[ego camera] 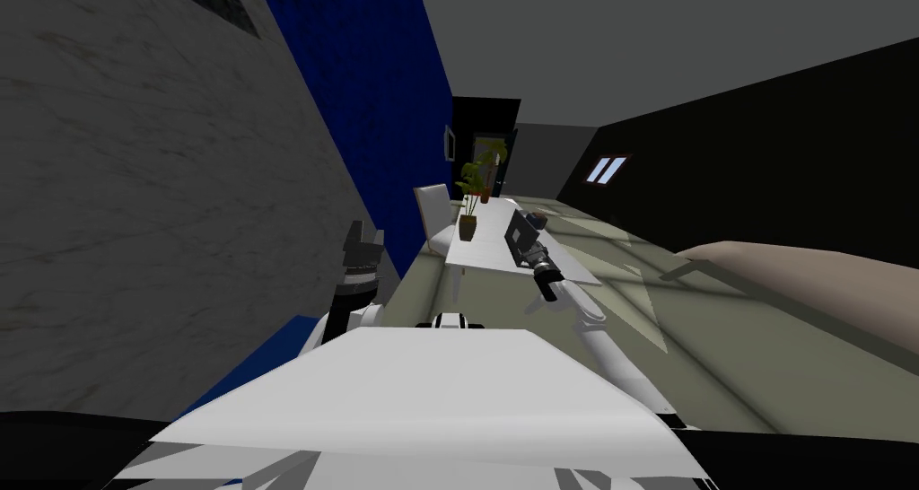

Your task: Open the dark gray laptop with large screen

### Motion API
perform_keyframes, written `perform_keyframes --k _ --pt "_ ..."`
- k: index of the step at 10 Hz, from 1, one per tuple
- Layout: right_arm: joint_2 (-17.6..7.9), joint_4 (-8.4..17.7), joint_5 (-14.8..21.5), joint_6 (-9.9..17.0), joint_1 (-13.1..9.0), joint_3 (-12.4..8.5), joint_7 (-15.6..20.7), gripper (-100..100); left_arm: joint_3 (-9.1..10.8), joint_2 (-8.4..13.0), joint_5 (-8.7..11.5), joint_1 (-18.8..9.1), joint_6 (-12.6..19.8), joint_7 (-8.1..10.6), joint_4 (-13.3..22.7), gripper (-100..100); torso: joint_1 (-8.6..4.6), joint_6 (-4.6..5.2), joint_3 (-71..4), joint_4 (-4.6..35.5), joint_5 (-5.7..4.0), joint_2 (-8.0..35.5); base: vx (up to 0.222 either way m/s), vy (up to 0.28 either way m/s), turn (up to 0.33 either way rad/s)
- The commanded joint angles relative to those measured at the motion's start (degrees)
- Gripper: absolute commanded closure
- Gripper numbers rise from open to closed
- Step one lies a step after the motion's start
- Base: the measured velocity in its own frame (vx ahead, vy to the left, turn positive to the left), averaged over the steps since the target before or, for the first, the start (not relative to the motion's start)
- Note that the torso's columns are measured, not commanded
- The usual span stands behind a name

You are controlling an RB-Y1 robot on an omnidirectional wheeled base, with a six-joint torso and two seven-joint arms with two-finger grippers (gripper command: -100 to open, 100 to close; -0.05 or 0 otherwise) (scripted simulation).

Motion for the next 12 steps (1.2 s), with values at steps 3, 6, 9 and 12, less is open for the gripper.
perform_keyframes --k 3,6,9,12 --pt "0.7 1.7 -2.9 -0.5 -1.7 -0.5 -3.0 100 0.01 0.0 0.0 0.0 0.0 0.0 0.0 0 0.07 -0.1 0.1 -0.1 -0.05 0.1 -0.022 -0.041 0.012" --pt "1.6 3.5 -5.8 -1.1 -3.4 -0.8 -6.0 100 0.01 0.0 0.0 0.0 0.0 0.0 0.0 0 0.05 0.12 0.0 0.0 0.03 0.1 -0.051 -0.075 0.012" --pt "2.5 5.2 -8.7 -1.7 -5.0 -1.2 -8.9 100 0.01 0.0 0.0 0.0 0.0 0.0 0.0 0 0.17 0.09 0.0 0.0 0.07 0.1 -0.039 -0.064 0.013" --pt "4.5 7.0 -10.5 -3.3 -6.0 -1.7 -10.9 100 0.01 0.0 0.0 0.0 0.0 0.0 0.0 0 0.25 0.06 0.0 0.0 0.08 0.0 -0.016 -0.052 -0.003"
